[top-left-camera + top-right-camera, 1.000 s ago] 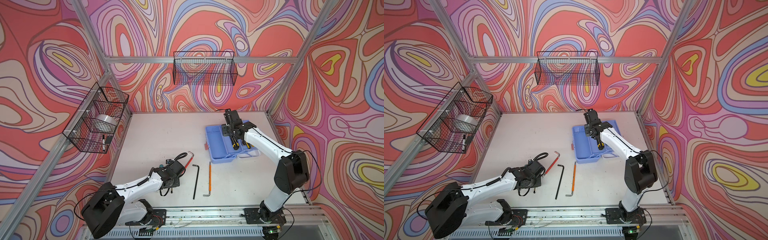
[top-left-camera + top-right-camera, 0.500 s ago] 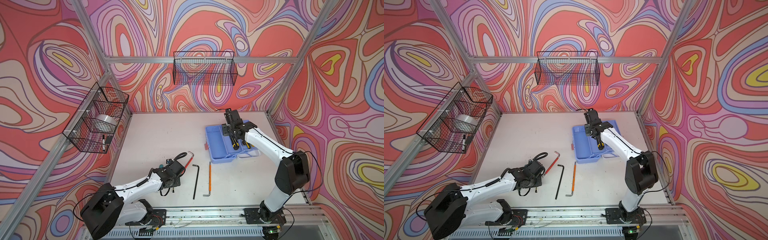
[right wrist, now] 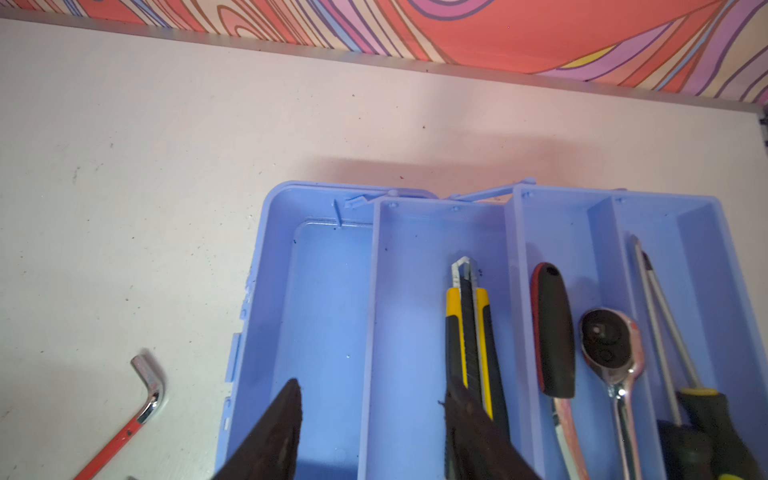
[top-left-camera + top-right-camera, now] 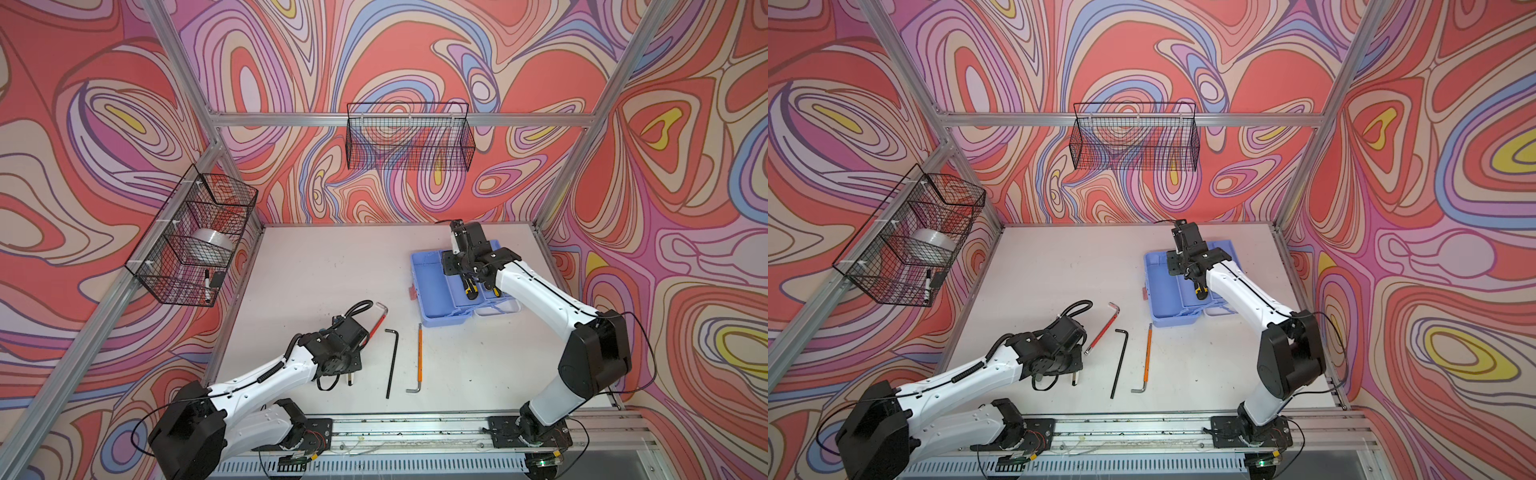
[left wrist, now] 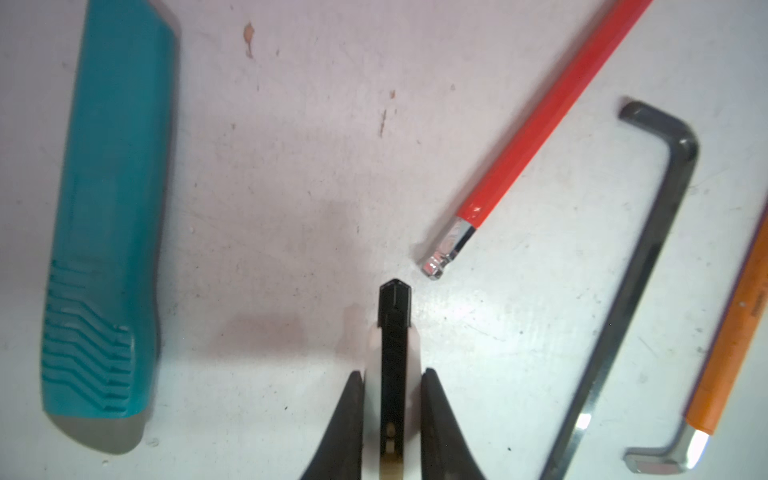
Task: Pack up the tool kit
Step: 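Lift the white tool toward the box while the right gripper approaches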
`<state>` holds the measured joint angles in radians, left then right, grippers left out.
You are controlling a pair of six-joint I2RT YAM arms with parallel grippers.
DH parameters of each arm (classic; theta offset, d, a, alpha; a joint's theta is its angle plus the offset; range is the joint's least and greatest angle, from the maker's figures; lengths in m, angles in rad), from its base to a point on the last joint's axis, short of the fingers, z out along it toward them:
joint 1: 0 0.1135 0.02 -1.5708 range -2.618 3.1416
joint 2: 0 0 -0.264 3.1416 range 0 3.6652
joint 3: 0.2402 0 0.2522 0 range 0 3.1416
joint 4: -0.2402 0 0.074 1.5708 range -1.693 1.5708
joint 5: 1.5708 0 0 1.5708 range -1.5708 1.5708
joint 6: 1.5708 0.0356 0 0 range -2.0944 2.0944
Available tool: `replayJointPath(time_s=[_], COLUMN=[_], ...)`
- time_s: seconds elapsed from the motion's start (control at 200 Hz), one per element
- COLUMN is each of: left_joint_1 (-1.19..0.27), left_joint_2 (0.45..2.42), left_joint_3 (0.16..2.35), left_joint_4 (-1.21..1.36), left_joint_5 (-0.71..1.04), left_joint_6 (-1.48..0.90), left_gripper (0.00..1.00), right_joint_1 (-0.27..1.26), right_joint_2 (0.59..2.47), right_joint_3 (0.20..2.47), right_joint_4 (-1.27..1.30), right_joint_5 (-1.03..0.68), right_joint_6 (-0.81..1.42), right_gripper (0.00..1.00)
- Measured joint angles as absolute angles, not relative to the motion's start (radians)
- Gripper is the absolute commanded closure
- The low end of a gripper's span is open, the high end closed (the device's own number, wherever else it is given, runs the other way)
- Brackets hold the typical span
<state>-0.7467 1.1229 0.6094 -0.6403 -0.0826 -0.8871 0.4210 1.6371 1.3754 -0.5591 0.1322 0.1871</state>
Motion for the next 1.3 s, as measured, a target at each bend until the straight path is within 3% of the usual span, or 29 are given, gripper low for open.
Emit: replayJointPath(time_s=[0.29,0.781,1.302], left_joint_1=[-0.726,-0.628,-0.615], left_joint_2=[1.151,1.39,1.568], left_joint_3=[0.713,0.928,1.108], left_joint_4=[-0.631,-0.444,-0.323], left_joint_5=[-0.077,0.053,0.138], left_joint_6=[-0.86,-0.781,-0.783], left_gripper=[0.86,0.87,0.89], right_joint_1=[0.435,0.514,0.585], right_joint_2=[1.575,1.508,1.512], right_joint_3=[1.24,1.05,0.979], right_joint_4=[-0.496,-0.304,-0.187], right_joint_5=[-0.015,-0.261,-0.326], right_joint_6=[0.236,0.359,0.441], right_gripper=[0.48,0.57,0.61])
